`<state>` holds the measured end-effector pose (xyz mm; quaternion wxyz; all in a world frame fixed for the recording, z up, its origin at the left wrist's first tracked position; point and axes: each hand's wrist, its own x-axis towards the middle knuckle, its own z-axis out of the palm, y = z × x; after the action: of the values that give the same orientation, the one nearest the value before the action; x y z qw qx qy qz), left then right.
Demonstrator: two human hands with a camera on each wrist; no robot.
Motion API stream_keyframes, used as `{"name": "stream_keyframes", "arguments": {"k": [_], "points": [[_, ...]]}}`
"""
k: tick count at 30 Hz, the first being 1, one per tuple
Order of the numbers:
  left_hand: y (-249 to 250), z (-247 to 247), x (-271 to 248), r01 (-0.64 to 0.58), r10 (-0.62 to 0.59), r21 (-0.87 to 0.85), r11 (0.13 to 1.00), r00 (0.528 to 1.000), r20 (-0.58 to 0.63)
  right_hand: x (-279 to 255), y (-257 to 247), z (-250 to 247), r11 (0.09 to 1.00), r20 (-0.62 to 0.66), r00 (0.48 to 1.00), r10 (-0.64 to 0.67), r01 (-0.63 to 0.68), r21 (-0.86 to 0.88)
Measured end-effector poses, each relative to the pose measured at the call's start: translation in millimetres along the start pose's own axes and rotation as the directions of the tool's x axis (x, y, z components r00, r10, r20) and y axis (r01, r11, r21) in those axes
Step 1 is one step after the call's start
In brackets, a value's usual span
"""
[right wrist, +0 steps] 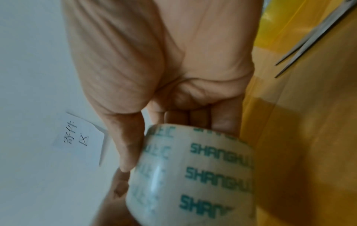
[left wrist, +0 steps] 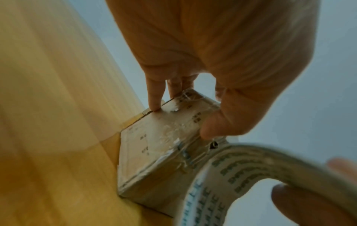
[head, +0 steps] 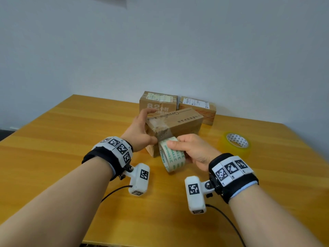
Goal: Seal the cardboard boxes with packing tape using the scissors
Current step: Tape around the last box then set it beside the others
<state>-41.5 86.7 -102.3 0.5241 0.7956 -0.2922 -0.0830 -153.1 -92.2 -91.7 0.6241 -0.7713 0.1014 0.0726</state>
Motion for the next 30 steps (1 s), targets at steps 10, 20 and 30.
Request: {"name": "stream_keyframes", "arguments": {"k": [10, 20, 30], "points": [[3.8, 4.9, -5.1, -0.074, 0.079, 0.197, 0.978, 0.997, -0.021, -11.3, -26.7, -5.5, 0.977, 0.012, 0.999, -0.053, 0.050, 0.205], [-1.6, 3.4, -6.9, -0.033, 0.049, 0.224, 0.974, 0.997, -0.066, -14.0, -25.7, -6.3, 0.948, 0.011, 0.999, -0.045, 0.039, 0.317], [4.8, -0.8, -7.7, -0.016, 0.034, 0.328, 0.945, 0.998, -0.051, -11.2, -29.6, -9.0, 0.915, 0.021, 1.000, 0.010, -0.018, 0.403]]}}
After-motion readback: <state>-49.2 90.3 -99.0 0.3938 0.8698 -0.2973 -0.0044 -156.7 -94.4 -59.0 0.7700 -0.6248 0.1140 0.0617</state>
